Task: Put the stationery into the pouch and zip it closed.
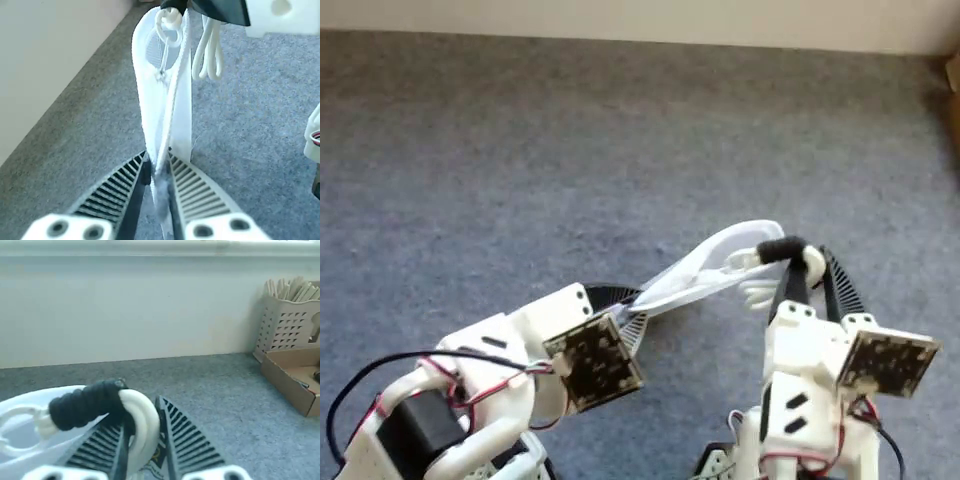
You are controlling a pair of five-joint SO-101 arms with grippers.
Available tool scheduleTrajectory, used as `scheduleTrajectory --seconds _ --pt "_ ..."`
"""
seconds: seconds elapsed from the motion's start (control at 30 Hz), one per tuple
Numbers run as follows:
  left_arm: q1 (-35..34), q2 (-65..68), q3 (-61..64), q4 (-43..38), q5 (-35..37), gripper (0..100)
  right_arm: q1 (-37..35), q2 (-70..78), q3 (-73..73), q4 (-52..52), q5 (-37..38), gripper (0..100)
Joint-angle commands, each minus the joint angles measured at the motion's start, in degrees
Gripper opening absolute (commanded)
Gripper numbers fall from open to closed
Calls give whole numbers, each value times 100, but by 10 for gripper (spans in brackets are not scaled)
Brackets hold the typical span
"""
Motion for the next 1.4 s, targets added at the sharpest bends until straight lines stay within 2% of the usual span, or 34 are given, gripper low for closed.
scheduleTrajectory --seconds 0.0,0.33,0.77,1.03,1.37 --pt "-242 -479 154 176 -35 5 400 -22 224 -444 -35 3" --pt "-629 -576 224 185 -62 5 840 -22 338 -602 237 3" --pt "-690 -734 207 475 -229 5 1516 -22 470 -813 281 3" --pt "-1420 -1613 233 633 -457 5 2211 -22 1376 -1666 501 3" --pt "-1464 -1710 488 633 -448 5 2185 -22 1429 -1657 501 3"
